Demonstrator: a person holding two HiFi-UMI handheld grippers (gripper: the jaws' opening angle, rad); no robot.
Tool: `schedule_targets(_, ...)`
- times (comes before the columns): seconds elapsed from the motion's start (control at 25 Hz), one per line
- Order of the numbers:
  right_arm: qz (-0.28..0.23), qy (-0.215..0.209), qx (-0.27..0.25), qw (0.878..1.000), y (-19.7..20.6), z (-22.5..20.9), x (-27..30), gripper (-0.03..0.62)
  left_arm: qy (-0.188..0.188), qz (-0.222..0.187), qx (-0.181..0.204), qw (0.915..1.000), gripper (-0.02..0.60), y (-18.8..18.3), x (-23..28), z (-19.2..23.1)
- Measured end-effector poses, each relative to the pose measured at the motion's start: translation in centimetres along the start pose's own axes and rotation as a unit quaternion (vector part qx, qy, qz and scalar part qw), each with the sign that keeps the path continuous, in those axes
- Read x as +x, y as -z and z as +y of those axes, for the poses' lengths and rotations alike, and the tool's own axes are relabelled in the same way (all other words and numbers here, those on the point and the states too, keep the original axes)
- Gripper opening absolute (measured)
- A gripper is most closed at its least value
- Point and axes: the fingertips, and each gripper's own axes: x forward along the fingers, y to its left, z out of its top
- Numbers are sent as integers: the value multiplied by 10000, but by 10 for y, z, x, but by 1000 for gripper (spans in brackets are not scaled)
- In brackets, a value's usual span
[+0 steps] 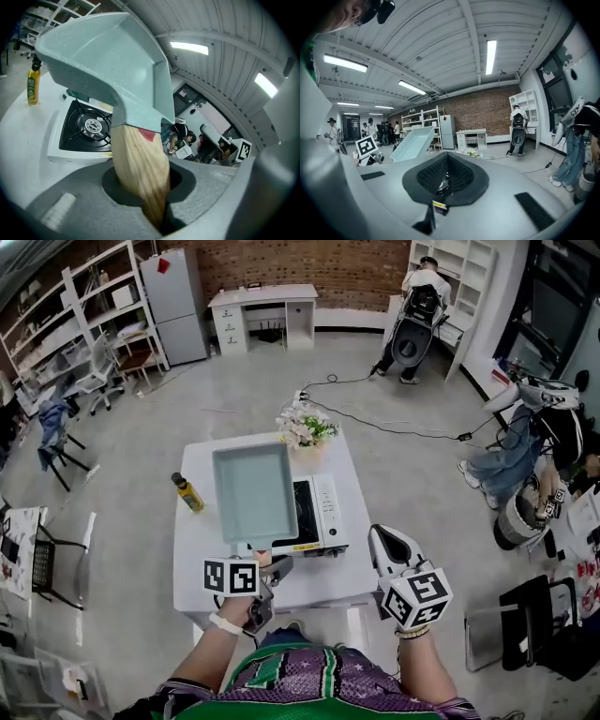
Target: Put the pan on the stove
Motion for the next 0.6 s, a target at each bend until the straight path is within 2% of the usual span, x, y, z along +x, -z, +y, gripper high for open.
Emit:
schedule_targets(0.16, 64, 75, 8, 10000, 5, 2, 3, 2, 114, 116, -54, 9999, 60, 4, 10, 10)
schedule_targets(0.6, 72, 337, 127, 9993, 8, 12, 17, 2, 317, 488, -528, 9969, 60, 19, 29, 42)
